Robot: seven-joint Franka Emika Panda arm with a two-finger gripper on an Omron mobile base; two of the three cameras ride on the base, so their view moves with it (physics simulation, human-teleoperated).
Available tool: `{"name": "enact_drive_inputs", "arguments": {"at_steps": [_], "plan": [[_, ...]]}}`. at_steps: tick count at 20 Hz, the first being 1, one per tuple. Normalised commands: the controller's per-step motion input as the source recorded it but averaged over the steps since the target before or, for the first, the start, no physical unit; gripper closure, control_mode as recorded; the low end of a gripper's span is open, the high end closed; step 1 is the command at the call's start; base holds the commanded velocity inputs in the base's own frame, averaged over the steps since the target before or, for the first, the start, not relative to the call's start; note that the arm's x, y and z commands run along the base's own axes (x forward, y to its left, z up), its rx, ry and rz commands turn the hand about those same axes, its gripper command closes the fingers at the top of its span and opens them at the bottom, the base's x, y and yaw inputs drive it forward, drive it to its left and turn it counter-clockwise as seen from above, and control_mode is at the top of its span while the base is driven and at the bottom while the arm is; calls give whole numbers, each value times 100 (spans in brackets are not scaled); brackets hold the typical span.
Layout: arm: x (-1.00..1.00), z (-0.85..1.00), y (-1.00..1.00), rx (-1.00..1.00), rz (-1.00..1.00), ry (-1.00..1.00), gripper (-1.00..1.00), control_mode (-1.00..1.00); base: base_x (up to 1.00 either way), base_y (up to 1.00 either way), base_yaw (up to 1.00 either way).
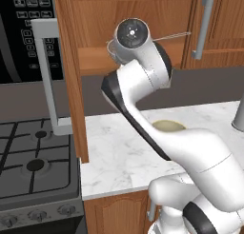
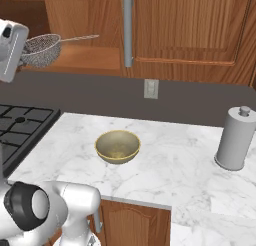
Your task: Open the cabinet and setup a tea strainer by placing it in the bowl upright.
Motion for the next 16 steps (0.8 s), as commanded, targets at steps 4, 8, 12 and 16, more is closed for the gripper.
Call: {"name": "enact_drive_inputs", "arguments": {"at_steps": [4, 8, 12, 16], "plan": [[-100, 1, 18, 1, 0, 0, 100, -100, 0, 0, 0], [-99, 0, 6, 4, 0, 0, 100, -100, 0, 0, 0], [-100, 3, 0, 11, 0, 0, 100, -100, 0, 0, 0], [-100, 0, -5, 12, -2, 0, 100, -100, 0, 0, 0]]}}
